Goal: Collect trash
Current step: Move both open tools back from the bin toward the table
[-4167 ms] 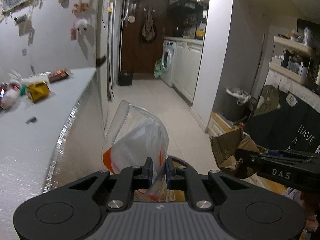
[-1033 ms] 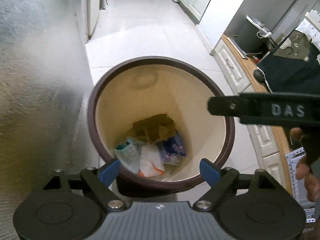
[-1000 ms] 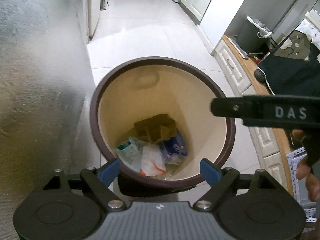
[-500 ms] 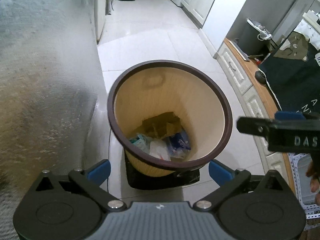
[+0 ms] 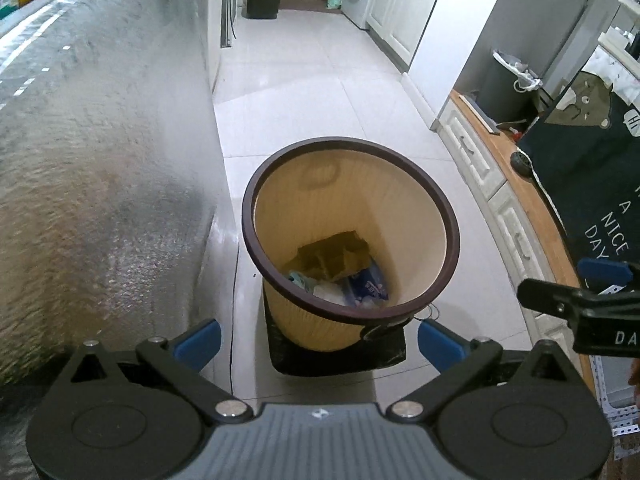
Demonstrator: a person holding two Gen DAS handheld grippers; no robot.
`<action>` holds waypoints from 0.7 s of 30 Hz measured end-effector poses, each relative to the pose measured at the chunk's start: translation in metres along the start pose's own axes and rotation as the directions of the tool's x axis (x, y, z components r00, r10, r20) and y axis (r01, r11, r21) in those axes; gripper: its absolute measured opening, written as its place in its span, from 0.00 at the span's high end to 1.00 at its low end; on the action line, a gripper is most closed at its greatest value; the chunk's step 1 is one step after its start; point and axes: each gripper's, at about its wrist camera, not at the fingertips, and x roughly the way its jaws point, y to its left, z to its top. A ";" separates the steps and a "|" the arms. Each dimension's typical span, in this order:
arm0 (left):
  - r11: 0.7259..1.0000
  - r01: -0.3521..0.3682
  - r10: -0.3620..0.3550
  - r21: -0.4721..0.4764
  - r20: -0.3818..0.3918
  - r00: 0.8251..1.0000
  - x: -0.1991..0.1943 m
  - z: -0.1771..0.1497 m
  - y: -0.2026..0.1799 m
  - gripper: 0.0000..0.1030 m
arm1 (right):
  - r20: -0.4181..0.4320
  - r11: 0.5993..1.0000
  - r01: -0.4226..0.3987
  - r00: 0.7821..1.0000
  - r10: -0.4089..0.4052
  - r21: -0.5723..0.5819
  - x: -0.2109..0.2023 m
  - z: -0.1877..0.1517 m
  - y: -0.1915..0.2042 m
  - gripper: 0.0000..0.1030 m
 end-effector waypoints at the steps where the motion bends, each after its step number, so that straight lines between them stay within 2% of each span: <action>1: 1.000 0.001 -0.001 0.002 0.004 1.000 -0.003 -0.002 0.000 0.00 | 0.002 1.000 0.003 1.000 -0.003 0.001 -0.003 -0.002 -0.001 0.00; 12: 0.998 0.026 -0.029 0.051 0.074 0.997 -0.042 -0.016 -0.013 0.00 | 0.046 1.000 0.029 0.999 -0.029 -0.006 -0.039 -0.024 -0.001 0.00; 21: 0.993 0.051 -0.072 0.107 0.194 0.978 -0.095 -0.025 -0.028 0.00 | 0.139 0.999 0.052 0.989 -0.052 0.001 -0.086 -0.034 -0.002 0.00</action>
